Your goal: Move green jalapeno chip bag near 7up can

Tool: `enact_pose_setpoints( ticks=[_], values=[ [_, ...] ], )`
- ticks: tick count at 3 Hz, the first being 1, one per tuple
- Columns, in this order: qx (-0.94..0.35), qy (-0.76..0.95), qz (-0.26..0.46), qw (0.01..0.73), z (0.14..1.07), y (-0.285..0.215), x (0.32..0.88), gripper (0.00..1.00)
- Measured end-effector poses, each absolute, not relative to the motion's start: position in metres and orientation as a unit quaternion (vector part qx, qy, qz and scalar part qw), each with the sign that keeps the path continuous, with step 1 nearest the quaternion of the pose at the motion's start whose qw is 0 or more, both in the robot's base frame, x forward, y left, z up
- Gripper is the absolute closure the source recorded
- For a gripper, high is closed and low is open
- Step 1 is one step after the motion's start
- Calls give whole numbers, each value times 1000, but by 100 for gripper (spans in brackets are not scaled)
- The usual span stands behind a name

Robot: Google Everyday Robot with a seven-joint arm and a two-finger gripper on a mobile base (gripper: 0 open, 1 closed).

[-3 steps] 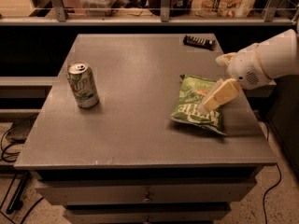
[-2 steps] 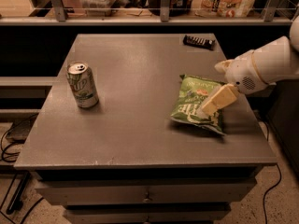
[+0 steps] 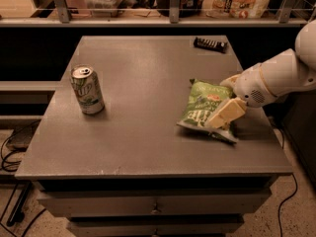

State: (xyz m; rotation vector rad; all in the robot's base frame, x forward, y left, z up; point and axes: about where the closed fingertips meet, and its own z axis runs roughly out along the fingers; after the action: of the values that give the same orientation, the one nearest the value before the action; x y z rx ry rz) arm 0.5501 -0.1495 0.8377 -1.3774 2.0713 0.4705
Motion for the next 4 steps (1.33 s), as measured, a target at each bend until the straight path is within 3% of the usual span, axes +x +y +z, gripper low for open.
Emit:
enact_pose_setpoints(
  ticks=[1, 3, 4],
  values=[
    [-529, 772, 176, 306, 849, -143, 549, 47],
    [-559, 737, 181, 334, 888, -112, 543, 93],
    [-598, 690, 192, 359, 928, -72, 531, 100]
  ],
)
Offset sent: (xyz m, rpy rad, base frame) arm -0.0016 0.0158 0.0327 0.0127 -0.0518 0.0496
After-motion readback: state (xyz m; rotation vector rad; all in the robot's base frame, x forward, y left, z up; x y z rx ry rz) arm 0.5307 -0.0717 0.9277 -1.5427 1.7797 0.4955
